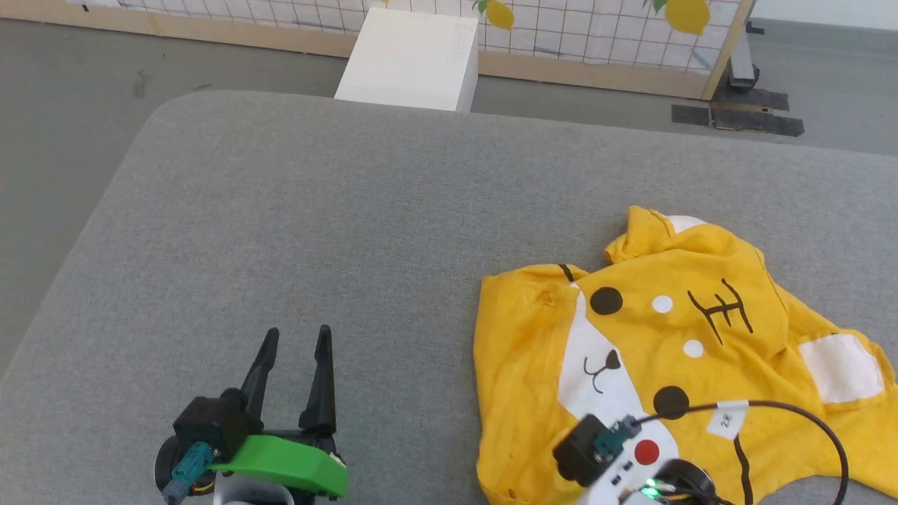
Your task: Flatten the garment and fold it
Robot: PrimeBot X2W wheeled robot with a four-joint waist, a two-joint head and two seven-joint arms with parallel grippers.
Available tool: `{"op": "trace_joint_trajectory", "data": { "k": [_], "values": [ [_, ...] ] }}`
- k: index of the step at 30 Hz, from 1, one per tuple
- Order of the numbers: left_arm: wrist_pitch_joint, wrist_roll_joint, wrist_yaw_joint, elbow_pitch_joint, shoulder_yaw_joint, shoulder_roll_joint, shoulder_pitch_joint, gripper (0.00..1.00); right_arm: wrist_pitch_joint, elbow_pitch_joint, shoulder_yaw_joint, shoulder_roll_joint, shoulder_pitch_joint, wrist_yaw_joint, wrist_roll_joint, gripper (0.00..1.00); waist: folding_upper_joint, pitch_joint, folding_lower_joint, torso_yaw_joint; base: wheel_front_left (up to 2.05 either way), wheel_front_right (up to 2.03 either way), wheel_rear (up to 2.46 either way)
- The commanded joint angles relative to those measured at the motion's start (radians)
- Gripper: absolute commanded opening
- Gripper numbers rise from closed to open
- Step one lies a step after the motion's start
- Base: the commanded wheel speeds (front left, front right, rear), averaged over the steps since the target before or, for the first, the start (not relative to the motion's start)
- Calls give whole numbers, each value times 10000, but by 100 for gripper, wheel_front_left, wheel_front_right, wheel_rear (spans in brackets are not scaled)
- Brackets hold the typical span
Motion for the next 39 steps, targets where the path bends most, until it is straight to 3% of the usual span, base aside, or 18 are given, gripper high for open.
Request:
{"op": "trace_joint_trajectory", "data": {
  "k": [1, 2, 3, 4, 11, 22, 26, 34, 39],
  "values": [
    [-22, -45, -62, 23, -1, -3, 104, 100, -89, 71, 1, -118, 72, -13, -62, 0, -1, 44, 0, 54, 0, 0, 0],
    [-17, -56, -57, 24, -8, 1, 104, 100, -229, 180, -32, -201, 81, -13, -179, 22, -1, 51, 0, 72, 0, 0, 0],
    [-12, -66, -48, 22, -9, 3, 105, 100, -384, 281, -132, -207, 91, -13, -271, 37, -1, 52, 0, 80, 0, 0, 0],
    [-7, -78, -37, 21, -10, 7, 108, 100, -595, 413, -304, -158, 91, -13, -402, 100, -1, 44, 0, 87, 0, 0, 0],
    [13, -124, 62, -45, 20, 74, 194, 100, -2128, 509, -1802, 664, -284, -13, -915, 100, -1, -140, 0, -42, 0, 0, 0],
    [1, -134, 110, -636, 62, 269, 388, 100, -6069, -512, -7397, 2554, 505, -13, -5044, 100, -1, 58, 0, -676, 0, 0, 0],
    [-13, -117, 124, -807, 80, 297, 520, 100, -7372, -404, -9241, 2639, 1298, -13, -4806, 100, -1, 229, 0, -1031, 0, 0, 0],
    [129, 121, -67, -1042, -267, 479, -34, 100, -8218, 228, -9859, 2643, 1625, -13, -4285, 100, -1, 630, 0, -1591, 0, 0, 0],
    [1222, 519, -440, -860, -1119, 1027, -1696, 100, -8215, 90, -9973, 2644, 1133, -13, -4304, 100, -1, 1085, 0, -1647, 0, 0, 0]
  ]
}}
